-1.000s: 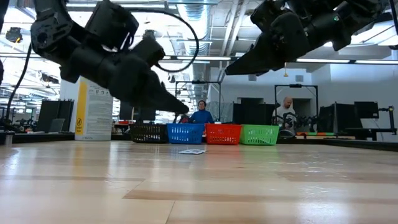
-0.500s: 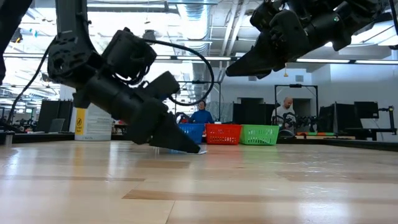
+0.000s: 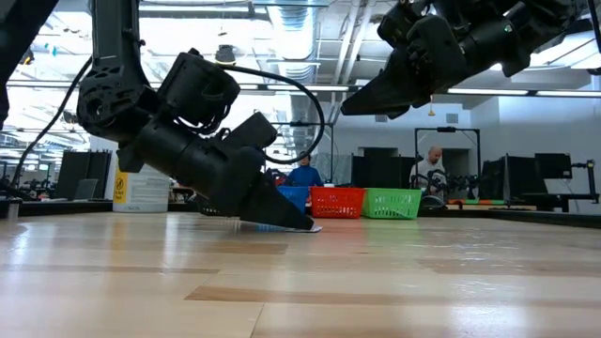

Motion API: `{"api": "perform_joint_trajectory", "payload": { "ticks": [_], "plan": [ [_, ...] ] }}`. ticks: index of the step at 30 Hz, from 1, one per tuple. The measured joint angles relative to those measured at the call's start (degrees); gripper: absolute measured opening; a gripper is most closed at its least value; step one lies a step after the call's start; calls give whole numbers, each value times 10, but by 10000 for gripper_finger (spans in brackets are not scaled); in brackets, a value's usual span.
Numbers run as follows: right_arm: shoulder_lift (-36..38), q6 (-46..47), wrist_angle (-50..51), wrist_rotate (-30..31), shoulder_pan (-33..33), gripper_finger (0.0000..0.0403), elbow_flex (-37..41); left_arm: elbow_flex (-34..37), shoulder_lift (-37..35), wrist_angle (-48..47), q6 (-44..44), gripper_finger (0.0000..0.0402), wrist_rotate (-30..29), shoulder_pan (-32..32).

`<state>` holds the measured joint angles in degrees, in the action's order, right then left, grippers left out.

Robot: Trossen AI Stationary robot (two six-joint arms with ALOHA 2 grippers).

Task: Pick & Place First Aid Supplies
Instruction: Put the orange ointment pack into the black bin

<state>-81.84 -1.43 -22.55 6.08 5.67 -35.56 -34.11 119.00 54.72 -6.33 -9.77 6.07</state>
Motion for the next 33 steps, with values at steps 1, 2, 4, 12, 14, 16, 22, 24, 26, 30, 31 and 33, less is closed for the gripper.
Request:
{"api": "perform_joint_trajectory", "payload": {
  "ticks": [1, 2, 4, 12, 14, 16, 22, 24, 26, 30, 31, 33],
  "plan": [
    [0, 0, 0, 0, 0, 93, 0, 0, 0, 0, -1, 198, 0, 0],
    [0, 0, 0, 0, 0, 93, 0, 0, 0, 1, -2, 196, 1, 0],
    [0, 0, 0, 0, 0, 93, 0, 1, 0, 1, -2, 188, 1, 0],
    [0, 0, 0, 0, 0, 93, 0, 2, 0, 3, -6, 129, 0, -1],
    [0, 0, 0, 0, 0, 93, 0, 2, 0, 3, -6, 115, -1, -1],
    [0, 0, 0, 0, 0, 93, 0, 2, 0, 3, -6, 103, -2, -1],
    [0, 0, 0, 0, 0, 93, 0, 3, 0, 3, -6, 73, -3, -1],
    [0, 0, 0, 0, 0, 93, 0, 3, 0, 3, -6, 61, -3, -1],
    [0, 0, 0, 0, 0, 93, 0, 3, 0, 3, -5, 46, -2, -1],
    [0, 0, 0, 0, 0, 93, 0, 3, 0, 3, -4, 8, -5, -1],
    [0, 0, 0, 0, 0, 93, 0, 3, 0, 3, -4, 6, -5, -1],
    [0, 0, 0, 0, 0, 93, 0, 3, 1, 3, -4, 5, -12, 0]
  ]
}}
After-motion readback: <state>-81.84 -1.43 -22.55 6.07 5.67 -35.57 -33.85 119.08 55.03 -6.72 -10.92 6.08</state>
